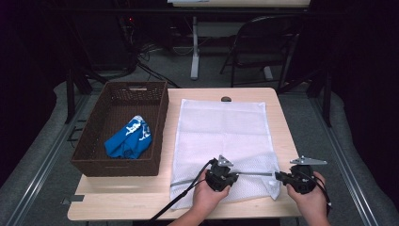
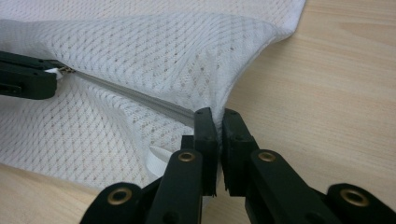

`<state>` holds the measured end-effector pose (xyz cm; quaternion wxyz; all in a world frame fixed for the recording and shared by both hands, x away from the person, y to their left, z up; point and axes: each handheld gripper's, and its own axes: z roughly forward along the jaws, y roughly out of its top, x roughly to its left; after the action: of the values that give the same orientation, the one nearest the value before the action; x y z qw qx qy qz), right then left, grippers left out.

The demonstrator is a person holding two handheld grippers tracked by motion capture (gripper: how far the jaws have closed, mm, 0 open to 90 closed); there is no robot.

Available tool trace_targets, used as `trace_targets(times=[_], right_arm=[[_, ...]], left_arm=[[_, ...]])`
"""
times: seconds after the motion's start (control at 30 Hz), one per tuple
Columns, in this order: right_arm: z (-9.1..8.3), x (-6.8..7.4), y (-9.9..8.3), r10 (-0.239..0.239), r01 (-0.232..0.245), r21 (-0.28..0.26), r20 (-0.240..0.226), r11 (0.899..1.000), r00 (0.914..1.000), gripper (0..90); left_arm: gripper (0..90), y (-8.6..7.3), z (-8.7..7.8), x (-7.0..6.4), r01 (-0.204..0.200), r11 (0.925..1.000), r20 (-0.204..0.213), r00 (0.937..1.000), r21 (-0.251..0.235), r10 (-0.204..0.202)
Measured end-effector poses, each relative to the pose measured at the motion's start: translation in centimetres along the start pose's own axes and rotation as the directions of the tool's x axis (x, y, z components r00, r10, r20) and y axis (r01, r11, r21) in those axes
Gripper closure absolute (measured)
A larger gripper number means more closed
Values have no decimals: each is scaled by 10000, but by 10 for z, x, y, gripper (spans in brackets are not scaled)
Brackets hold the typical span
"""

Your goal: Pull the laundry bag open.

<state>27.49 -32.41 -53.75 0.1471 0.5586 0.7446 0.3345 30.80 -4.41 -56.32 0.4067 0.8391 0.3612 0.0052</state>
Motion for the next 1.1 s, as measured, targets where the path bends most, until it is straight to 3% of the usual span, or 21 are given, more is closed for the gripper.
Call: trace_targets(times=[0.7, 0.8, 0.9, 1.1], right_arm=[[1, -1, -1, 62, -62, 115, -10, 9999, 10000, 858], [1, -2, -1, 41, -41, 147, 56, 9999, 10000, 858], [0, -3, -2, 84, -85, 105, 38, 9999, 10000, 858], [1, -2, -2, 122, -120, 93, -144, 9999, 9998, 857]], left_arm=[[864, -23, -26, 15, 320, 9994, -271, 9991, 119, -317], [864, -25, -31, 17, 252, 9995, -515, 9984, 175, -242], [864, -29, -37, 22, 502, 9987, -520, 9974, 78, -498], [864, -35, -46, 25, 586, 9982, -500, 9971, 130, -579]])
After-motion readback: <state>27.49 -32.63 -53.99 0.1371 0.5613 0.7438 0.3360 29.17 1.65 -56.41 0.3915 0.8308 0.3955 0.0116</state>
